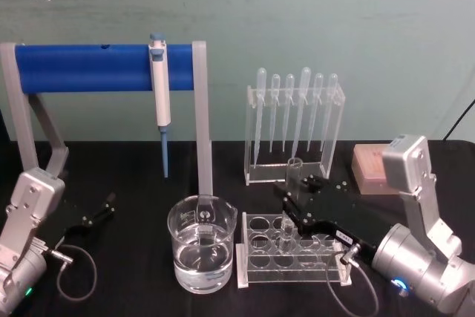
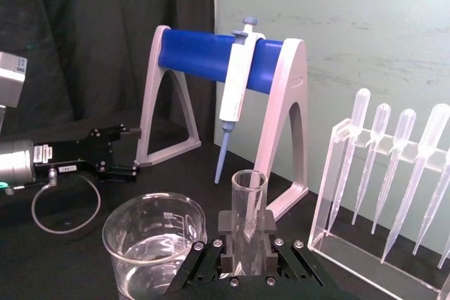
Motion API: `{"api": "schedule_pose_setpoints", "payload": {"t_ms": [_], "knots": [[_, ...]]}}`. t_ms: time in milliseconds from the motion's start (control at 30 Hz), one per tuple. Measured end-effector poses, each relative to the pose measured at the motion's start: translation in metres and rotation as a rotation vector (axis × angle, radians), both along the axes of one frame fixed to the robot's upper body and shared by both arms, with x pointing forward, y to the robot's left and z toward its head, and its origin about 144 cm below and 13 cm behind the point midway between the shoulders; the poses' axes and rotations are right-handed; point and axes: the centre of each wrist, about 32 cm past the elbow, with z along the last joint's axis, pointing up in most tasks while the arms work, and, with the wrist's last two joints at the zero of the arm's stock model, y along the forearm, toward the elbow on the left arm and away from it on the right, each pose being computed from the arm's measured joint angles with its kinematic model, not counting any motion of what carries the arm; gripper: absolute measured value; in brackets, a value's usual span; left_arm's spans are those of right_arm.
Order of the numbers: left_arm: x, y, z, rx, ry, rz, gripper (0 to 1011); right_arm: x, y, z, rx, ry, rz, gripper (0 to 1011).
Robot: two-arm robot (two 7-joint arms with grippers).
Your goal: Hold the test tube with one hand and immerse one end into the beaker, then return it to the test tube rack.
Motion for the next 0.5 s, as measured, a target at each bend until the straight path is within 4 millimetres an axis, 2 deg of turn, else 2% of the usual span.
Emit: {"api": "schedule_pose_setpoints", "payload": {"t_ms": [500], "knots": [[0.0, 0.0, 0.0, 0.0, 0.0, 0.0, 1000, 0.002, 0.002, -0.02, -0.02, 0.003, 0.012, 225]]}}
